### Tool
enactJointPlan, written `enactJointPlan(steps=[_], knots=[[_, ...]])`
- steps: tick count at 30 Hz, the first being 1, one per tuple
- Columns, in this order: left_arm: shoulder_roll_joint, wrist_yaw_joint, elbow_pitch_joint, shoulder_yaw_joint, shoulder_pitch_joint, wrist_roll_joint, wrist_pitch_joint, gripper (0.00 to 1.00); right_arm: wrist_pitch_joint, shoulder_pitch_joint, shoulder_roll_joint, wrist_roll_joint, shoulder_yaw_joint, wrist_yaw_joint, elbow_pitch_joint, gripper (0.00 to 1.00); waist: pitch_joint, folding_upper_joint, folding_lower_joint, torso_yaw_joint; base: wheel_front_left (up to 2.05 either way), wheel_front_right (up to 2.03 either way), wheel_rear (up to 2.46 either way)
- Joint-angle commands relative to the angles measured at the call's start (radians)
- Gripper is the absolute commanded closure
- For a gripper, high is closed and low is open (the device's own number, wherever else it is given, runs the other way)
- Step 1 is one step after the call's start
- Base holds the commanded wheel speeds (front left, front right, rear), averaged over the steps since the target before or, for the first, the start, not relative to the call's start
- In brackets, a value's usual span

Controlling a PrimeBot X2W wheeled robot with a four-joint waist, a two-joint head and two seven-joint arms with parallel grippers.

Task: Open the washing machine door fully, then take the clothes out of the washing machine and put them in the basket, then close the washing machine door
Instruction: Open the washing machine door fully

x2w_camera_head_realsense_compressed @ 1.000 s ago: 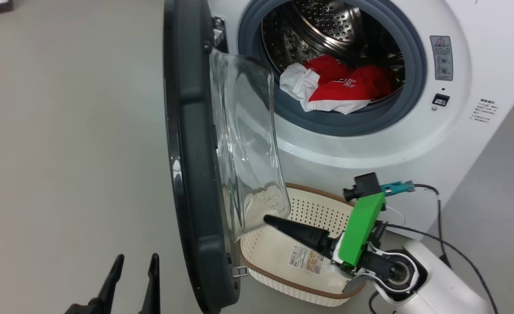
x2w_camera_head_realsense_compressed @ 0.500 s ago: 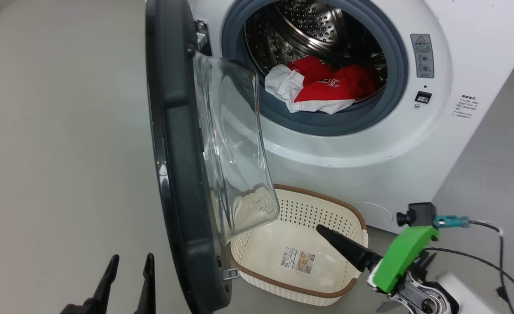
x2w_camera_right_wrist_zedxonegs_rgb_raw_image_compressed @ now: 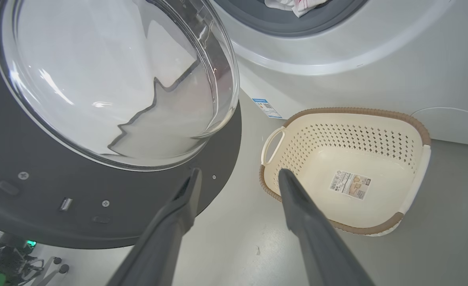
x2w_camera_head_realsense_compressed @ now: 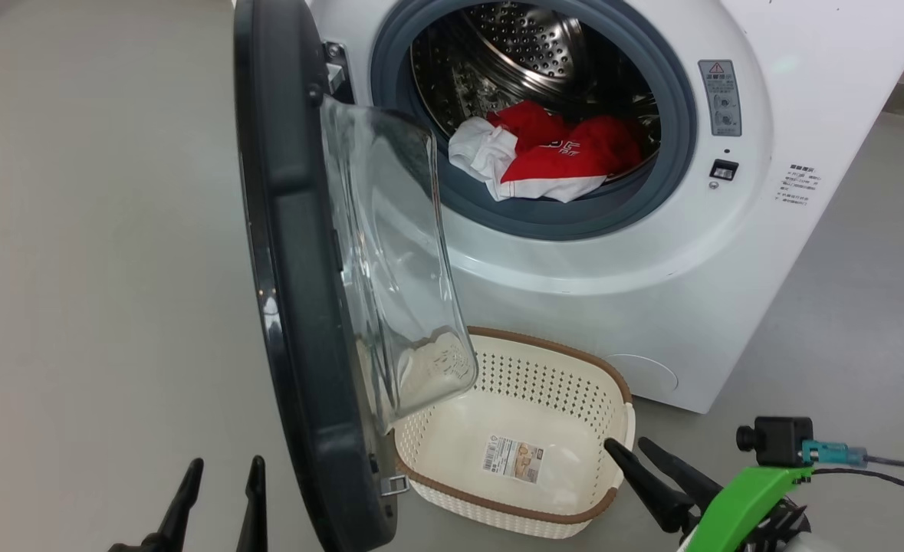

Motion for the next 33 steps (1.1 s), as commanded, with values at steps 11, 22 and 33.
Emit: enactJointPlan(steps=[11,22,33], knots=[[0.008,-0.007,-0.008,0.044,-0.01,0.018,-0.009,0.0,-0.176,-0.028,-0.019,-0.231,0.017,0.007,0.115,0.0,-0.009,0.0,0.0,-0.005,0.0,0.0,0.0],[0.008,-0.005,-0.006,0.044,-0.008,0.017,-0.009,0.0,-0.177,0.079,0.096,-0.601,-0.305,0.007,0.044,0.0,-0.014,0.0,0.0,-0.004,0.0,0.0,0.0],[0.008,-0.003,-0.024,0.045,-0.005,0.02,-0.009,0.0,-0.177,0.162,0.187,-0.811,-0.495,0.007,-0.068,0.0,-0.018,0.0,0.0,-0.005,0.0,0.0,0.0]])
